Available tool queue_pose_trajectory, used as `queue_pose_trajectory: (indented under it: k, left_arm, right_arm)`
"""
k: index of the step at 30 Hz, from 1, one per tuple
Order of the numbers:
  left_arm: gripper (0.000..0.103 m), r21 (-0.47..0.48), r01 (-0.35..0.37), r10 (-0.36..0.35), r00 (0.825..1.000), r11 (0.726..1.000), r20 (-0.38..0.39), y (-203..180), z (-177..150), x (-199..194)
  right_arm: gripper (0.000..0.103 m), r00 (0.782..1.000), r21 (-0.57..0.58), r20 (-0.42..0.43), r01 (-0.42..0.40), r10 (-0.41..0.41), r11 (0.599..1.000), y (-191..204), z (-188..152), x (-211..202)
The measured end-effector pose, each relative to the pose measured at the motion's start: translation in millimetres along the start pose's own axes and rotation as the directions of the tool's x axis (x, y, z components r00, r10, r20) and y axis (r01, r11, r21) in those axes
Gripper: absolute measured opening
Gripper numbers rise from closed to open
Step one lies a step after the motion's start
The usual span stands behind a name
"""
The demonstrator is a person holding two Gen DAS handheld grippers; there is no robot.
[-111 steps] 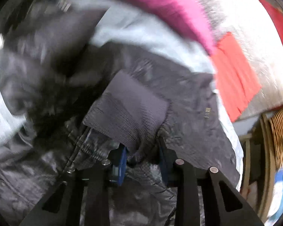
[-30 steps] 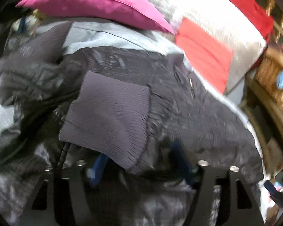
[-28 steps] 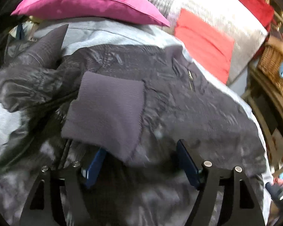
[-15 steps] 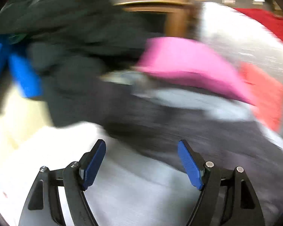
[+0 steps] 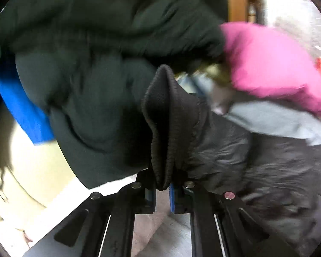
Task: Fold large clothes
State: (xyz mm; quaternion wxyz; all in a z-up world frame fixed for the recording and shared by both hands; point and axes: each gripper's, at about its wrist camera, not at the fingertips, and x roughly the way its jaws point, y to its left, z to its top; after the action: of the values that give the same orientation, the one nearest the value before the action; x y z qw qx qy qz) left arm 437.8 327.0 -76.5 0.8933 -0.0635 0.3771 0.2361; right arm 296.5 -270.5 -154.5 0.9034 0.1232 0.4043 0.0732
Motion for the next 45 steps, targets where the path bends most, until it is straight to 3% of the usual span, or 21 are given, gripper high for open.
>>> queue_pose_trajectory:
  k: [3, 5, 9, 12, 18, 22, 23, 25, 26, 27, 29, 32, 34, 37, 39, 42, 45]
  left_arm:
    - [0.009, 0.073, 0.065, -0.070, 0.995, 0.995, 0.073, -13.2, 5.2, -54.9]
    - [0.009, 0.129, 0.148, -0.163, 0.980, 0.981, 0.116, -32.3, 7.5, -105.9]
    - [0.009, 0.217, 0.318, -0.344, 0.934, 0.923, 0.097, -88.0, 4.2, -186.9]
    - [0.009, 0.281, 0.392, -0.427, 0.902, 0.876, 0.072, -140.6, -0.6, -228.2]
    - [0.010, 0.366, 0.559, -0.599, 0.801, 0.744, -0.005, -264.5, -25.0, -300.4]
    - [0.013, 0.422, 0.635, -0.672, 0.736, 0.648, -0.076, -325.0, -51.7, -319.7]
    - [0.022, 0.427, 0.645, -0.677, 0.730, 0.634, -0.098, -332.4, -56.9, -320.8]
    - [0.051, 0.415, 0.666, -0.689, 0.715, 0.620, -0.117, -332.9, -62.3, -318.3]
    - [0.069, 0.404, 0.664, -0.689, 0.717, 0.629, -0.106, -326.6, -64.3, -315.5]
    - [0.074, 0.388, 0.658, -0.688, 0.721, 0.646, -0.079, -315.5, -64.5, -310.1]
    - [0.077, 0.347, 0.648, -0.682, 0.731, 0.677, -0.034, -280.1, -67.6, -297.3]
    - [0.078, 0.263, 0.600, -0.621, 0.784, 0.755, -0.005, -231.9, -74.3, -254.2]
    - [0.078, 0.190, 0.538, -0.548, 0.836, 0.821, -0.002, -189.1, -98.9, -212.3]
    - [0.078, 0.086, 0.482, -0.480, 0.876, 0.872, -0.051, -143.2, -136.1, -162.9]
    - [0.078, -0.022, 0.460, -0.461, 0.885, 0.887, -0.068, -114.9, -159.2, -135.8]
    - [0.078, -0.153, 0.465, -0.479, 0.875, 0.872, -0.067, -90.9, -180.7, -116.5]
    - [0.078, -0.191, 0.474, -0.490, 0.870, 0.860, -0.050, -76.8, -202.7, -107.6]
  right_arm:
    - [0.093, 1.000, 0.012, 0.006, -0.016, 0.016, 1.000, -2.1, -0.5, -0.4]
    - [0.093, 0.999, 0.024, 0.015, -0.032, 0.032, 0.999, -4.1, -1.0, -1.6]
    - [0.093, 0.996, 0.065, 0.038, -0.082, 0.080, 0.995, -12.3, -2.0, -5.1]
    - [0.093, 0.994, 0.079, 0.045, -0.103, 0.099, 0.992, -15.1, -1.8, -6.6]
    - [0.092, 0.991, 0.104, 0.050, -0.130, 0.125, 0.986, -18.5, -0.4, -8.0]
    - [0.093, 0.988, 0.125, 0.051, -0.149, 0.143, 0.981, -21.0, 1.1, -8.3]
    - [0.093, 0.988, 0.127, 0.052, -0.151, 0.145, 0.980, -21.1, 1.0, -8.6]
    - [0.093, 0.987, 0.133, 0.054, -0.158, 0.152, 0.978, -21.6, 1.4, -9.6]
    - [0.093, 0.986, 0.135, 0.055, -0.161, 0.155, 0.978, -22.1, 1.6, -9.6]
    - [0.093, 0.985, 0.140, 0.054, -0.167, 0.161, 0.976, -22.7, 2.0, -9.9]
    - [0.093, 0.984, 0.151, 0.059, -0.177, 0.170, 0.973, -24.5, 2.8, -11.3]
    - [0.093, 0.975, 0.185, 0.076, -0.220, 0.209, 0.958, -29.1, 5.3, -20.8]
    - [0.093, 0.961, 0.222, 0.096, -0.274, 0.259, 0.936, -32.9, 8.0, -30.1]
    - [0.093, 0.933, 0.318, 0.116, -0.360, 0.340, 0.877, -38.2, 18.9, -34.9]
    - [0.093, 0.901, 0.387, 0.128, -0.431, 0.415, 0.815, -39.6, 29.9, -30.5]
    - [0.093, 0.853, 0.500, 0.140, -0.499, 0.503, 0.708, -32.6, 51.8, -6.9]
    - [0.093, 0.852, 0.589, 0.116, -0.473, 0.511, 0.655, -24.3, 70.8, 33.4]
